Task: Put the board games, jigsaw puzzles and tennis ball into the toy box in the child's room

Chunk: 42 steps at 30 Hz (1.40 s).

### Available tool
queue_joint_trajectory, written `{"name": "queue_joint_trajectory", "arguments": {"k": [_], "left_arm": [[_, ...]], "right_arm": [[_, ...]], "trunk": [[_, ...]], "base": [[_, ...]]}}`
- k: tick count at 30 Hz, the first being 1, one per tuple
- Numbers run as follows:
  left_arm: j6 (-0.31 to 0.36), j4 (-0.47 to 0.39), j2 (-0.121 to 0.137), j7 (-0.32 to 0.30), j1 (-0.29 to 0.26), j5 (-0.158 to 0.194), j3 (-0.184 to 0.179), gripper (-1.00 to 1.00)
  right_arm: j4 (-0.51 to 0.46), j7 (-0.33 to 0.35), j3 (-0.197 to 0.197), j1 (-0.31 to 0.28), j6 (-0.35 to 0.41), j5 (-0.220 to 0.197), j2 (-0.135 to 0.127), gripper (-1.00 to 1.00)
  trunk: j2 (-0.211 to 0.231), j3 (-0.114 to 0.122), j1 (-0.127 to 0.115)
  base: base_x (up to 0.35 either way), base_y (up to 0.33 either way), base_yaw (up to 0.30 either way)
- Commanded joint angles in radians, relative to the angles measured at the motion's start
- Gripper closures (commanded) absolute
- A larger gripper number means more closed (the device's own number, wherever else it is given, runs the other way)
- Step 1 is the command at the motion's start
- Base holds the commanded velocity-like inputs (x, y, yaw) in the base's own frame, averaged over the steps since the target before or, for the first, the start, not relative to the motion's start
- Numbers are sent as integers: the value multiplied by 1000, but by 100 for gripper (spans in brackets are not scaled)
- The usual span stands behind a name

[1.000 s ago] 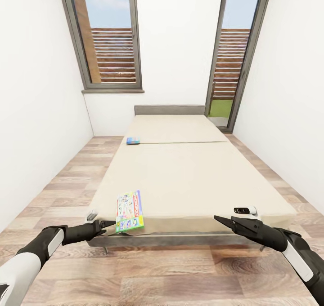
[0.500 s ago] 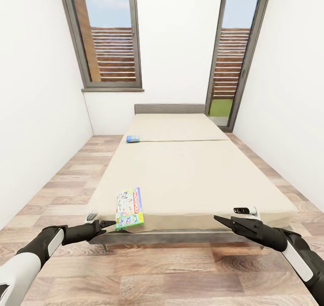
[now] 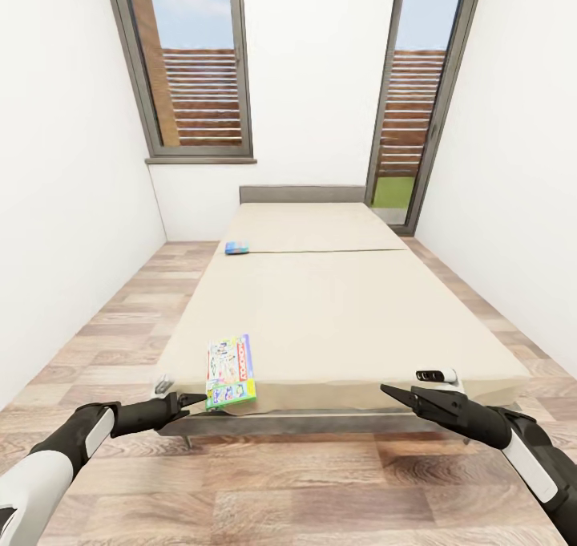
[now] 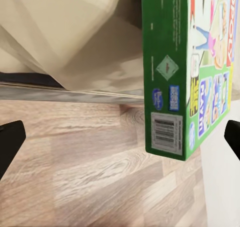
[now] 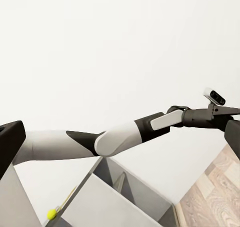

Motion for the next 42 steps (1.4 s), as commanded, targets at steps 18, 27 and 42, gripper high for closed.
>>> {"name": "queue_joint_trajectory", "arguments": {"k": [18,27,42], "left_arm": [[2,0,0,-2,-1,2,2,-100],[0,0,-2,-3,-1,2,2,-100],[-1,0,-3,-3,-1,2,2,-100]], "right_arm": [[0,1,4,-1,9,-7,-1,-100],[0,1,4,-1,8,-6,-1,-100],[0,1,4,-1,8,-6,-1,-100]], "trunk": [[0,-1,0],[0,-1,0],[0,-1,0]], "base": [[0,-81,0],[0,-14,0],[59,-1,0]]}}
